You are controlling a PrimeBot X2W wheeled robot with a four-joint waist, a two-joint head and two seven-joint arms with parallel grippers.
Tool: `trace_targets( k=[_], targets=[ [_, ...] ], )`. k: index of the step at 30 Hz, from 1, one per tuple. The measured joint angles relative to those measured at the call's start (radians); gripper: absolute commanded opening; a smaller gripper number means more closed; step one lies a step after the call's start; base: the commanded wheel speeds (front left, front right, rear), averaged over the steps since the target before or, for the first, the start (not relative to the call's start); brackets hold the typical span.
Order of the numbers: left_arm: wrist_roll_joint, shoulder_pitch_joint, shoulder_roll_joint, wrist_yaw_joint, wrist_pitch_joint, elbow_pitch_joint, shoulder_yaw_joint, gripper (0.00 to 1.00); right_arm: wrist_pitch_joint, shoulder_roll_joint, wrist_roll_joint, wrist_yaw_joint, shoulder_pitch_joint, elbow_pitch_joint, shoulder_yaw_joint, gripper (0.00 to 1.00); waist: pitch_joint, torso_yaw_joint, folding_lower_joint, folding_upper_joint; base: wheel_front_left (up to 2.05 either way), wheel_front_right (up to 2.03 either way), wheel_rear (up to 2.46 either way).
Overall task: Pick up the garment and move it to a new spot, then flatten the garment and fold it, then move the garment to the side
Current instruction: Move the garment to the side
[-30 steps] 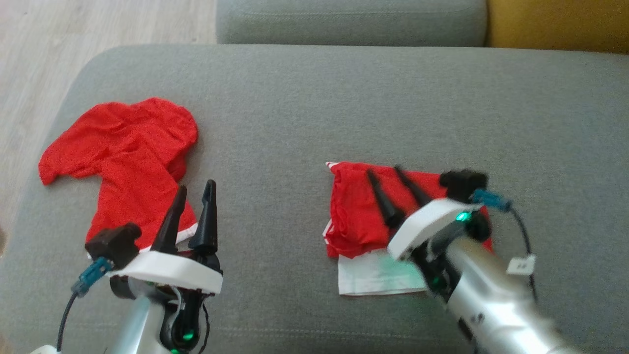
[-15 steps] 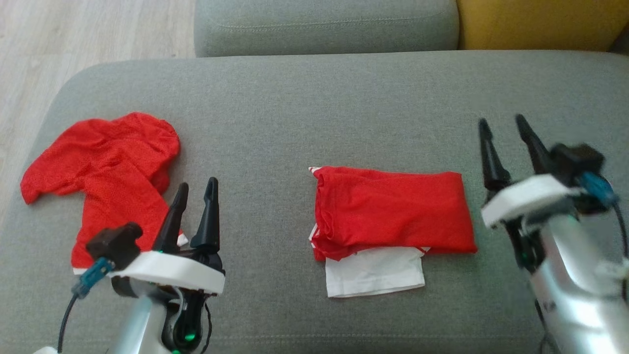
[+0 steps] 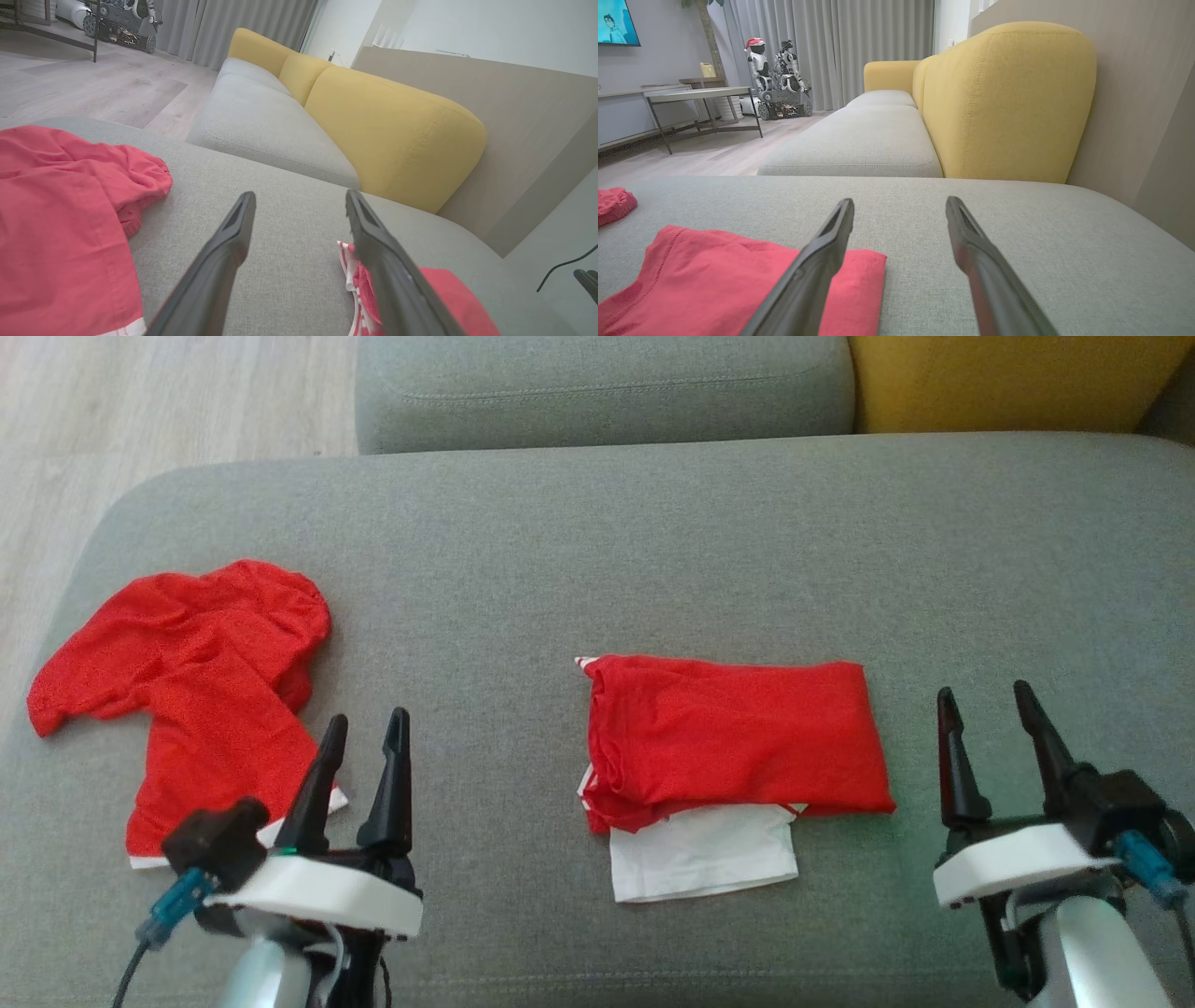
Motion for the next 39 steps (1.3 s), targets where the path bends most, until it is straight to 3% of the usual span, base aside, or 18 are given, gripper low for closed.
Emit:
trace_targets(
  k=[13,21,37,38,39],
  targets=[
    [0.007,0.019,-0.001,0.000,0.000,-0.008,-0.002,1.00,0.005,0.030,-0.033,0.000,0.016,0.003,-0.025,1.00,0.013,0.008,0.0000,0.0000,0.00,0.00,0.00],
    [0.004,0.009,-0.001,0.000,0.000,-0.007,-0.007,1.00,0.088,0.038,0.026,0.000,-0.021,0.130,-0.024,1.00,0.064,0.014,0.0000,0.0000,0.00,0.00,0.00],
    [0.006,-0.058,-0.002,0.000,0.000,-0.002,-0.017,1.00,0.130,0.038,0.178,0.000,-0.214,0.416,0.039,1.00,0.153,0.043,0.0001,0.0000,0.00,0.00,0.00],
    [0.006,-0.060,-0.002,0.000,0.000,-0.001,-0.018,1.00,0.130,0.037,0.183,0.000,-0.222,0.429,0.046,0.44,0.153,0.044,0.0001,0.0000,0.00,0.00,0.00],
    [0.006,-0.062,-0.002,0.000,0.000,-0.001,-0.019,1.00,0.129,0.036,0.184,0.000,-0.230,0.442,0.051,0.00,0.152,0.045,0.0001,0.0000,0.00,0.00,0.00]
  ],
)
